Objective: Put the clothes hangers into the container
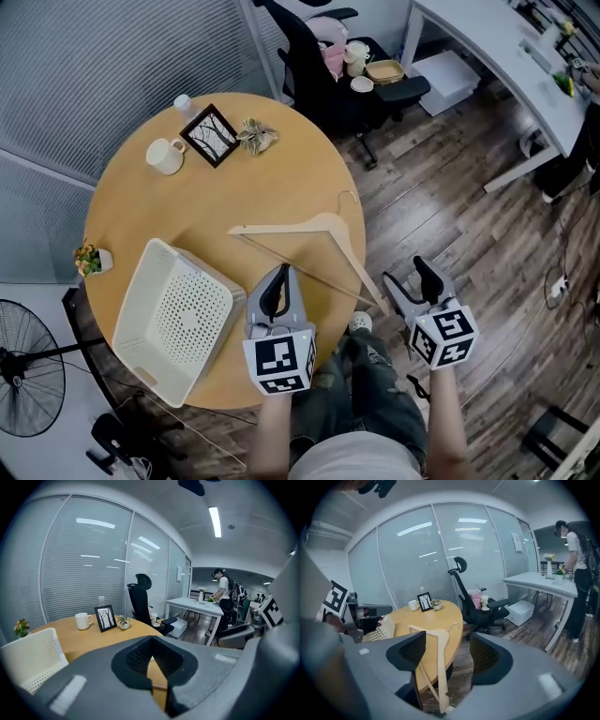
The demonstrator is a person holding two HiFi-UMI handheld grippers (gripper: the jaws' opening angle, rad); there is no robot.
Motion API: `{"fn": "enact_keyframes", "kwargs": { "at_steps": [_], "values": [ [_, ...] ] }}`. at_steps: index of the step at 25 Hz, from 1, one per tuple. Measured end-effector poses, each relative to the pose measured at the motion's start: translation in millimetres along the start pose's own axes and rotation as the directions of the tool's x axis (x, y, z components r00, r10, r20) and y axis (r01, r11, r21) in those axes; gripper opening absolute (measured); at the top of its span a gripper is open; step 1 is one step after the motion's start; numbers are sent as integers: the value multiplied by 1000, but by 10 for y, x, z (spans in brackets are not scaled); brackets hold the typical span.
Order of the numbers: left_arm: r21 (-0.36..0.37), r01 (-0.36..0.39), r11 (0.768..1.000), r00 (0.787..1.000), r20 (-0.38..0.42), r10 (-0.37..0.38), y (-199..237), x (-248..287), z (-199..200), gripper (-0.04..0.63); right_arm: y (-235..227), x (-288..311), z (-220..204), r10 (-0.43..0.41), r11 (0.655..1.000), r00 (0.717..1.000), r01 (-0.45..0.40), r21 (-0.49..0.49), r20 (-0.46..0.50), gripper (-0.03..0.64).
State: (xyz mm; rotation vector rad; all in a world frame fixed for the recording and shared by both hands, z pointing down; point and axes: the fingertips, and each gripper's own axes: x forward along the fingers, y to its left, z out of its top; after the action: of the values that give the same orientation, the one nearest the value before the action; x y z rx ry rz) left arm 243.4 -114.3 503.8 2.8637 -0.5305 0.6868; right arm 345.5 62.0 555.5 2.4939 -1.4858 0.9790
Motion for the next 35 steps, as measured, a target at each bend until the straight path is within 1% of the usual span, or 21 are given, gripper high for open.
{"fn": "enact_keyframes", "kwargs": {
  "at_steps": [3, 7, 12, 14, 18, 21, 24, 30, 32, 35],
  "values": [
    [-3, -3, 1000, 1000, -13, 3, -23, 8, -96, 0, 28, 82, -221, 72, 997, 996, -72, 10, -57, 314],
    [-11, -10, 1000, 1000, -29, 10, -40, 28, -206, 0, 73, 177, -528, 169, 984, 978, -161, 75, -119, 307],
    [-24, -21, 999, 998, -56, 19, -77, 6, -373, 0, 68, 202, -876, 243, 963, 953, -214, 165, -180, 296],
    [-29, -21, 999, 998, -64, 19, -99, 6, -431, 0, 64, 216, -987, 264, 957, 943, -229, 180, -205, 295],
    [-32, -17, 999, 996, -84, 14, -146, 10, -545, 0, 81, 262, -1182, 310, 947, 913, -270, 175, -265, 293],
    [-27, -22, 999, 994, -109, 19, -167, 11, -634, 0, 129, 300, -1324, 364, 930, 878, -323, 175, -311, 291],
    [-34, -23, 999, 993, -117, 19, -184, 2, -686, 0, 166, 324, -1429, 426, 902, 843, -367, 227, -330, 288],
    [-33, -38, 999, 990, -138, 33, -167, -4, -791, 0, 137, 424, -1577, 502, 851, 797, -385, 357, -337, 273],
    [-35, -42, 999, 989, -143, 37, -162, -11, -816, 0, 179, 442, -1623, 548, 816, 770, -407, 410, -328, 269],
    [-34, -45, 998, 988, -147, 40, -155, -18, -849, 0, 268, 449, -1666, 626, 748, 718, -444, 492, -304, 254]
  ]
}}
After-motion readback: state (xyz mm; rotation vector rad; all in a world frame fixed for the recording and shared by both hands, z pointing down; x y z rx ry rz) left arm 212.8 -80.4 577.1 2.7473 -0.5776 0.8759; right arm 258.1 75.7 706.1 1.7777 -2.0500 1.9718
